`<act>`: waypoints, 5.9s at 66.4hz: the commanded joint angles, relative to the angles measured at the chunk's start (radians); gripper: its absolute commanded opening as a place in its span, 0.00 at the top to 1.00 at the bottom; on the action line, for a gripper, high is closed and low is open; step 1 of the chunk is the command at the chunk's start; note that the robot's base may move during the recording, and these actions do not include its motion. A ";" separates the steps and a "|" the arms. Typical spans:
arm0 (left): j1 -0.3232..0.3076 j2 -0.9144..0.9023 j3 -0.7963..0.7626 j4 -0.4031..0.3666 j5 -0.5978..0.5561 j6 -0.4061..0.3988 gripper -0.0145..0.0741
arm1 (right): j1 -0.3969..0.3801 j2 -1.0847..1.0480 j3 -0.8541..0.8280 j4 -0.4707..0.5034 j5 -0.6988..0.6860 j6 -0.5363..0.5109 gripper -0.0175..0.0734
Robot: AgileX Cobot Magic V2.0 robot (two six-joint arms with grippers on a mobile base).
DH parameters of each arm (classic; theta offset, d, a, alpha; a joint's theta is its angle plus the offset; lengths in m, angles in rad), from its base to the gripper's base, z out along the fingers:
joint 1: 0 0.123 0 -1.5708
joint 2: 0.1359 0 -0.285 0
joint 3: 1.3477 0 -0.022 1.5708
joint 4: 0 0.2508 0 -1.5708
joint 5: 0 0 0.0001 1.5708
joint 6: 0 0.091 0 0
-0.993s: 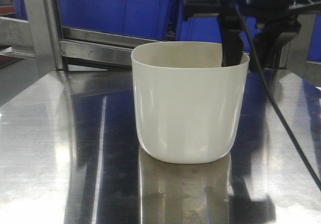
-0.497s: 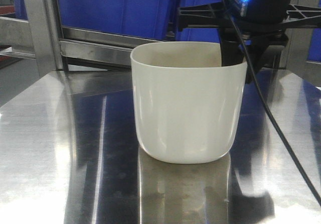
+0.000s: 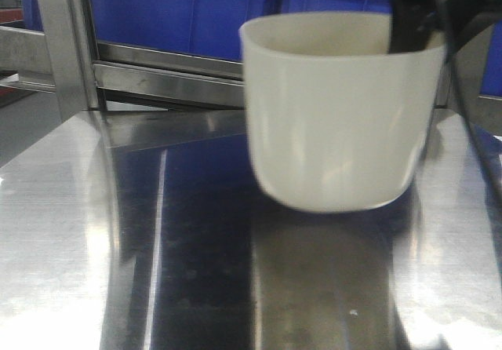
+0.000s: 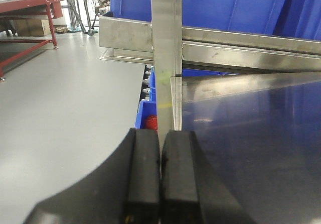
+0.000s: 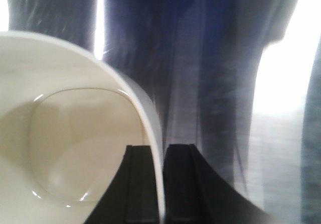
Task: Move white bin to right shelf second layer
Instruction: 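Lift the white bin off the table with the right gripper, then back away from the table and turn, holding the bin in the right gripper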
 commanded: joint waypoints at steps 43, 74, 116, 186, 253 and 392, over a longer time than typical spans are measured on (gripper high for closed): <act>-0.003 -0.016 0.037 0.000 -0.086 -0.003 0.74 | -0.549 -0.511 0.372 0.292 -0.246 -0.583 0.75; -0.003 -0.016 0.037 0.000 -0.086 -0.003 0.74 | -0.548 -0.862 0.587 0.301 -0.290 -0.574 0.75; -0.003 -0.016 0.037 0.000 -0.086 -0.003 0.74 | -0.548 -0.965 0.613 0.301 -0.289 -0.575 0.75; -0.003 -0.016 0.037 0.000 -0.086 -0.003 0.74 | -0.548 -0.965 0.613 0.301 -0.289 -0.575 0.75; -0.003 -0.016 0.037 0.000 -0.086 -0.003 0.74 | -0.548 -0.965 0.613 0.301 -0.289 -0.575 0.75; -0.003 -0.016 0.037 0.000 -0.086 -0.003 0.74 | -0.548 -0.965 0.613 0.301 -0.289 -0.575 0.75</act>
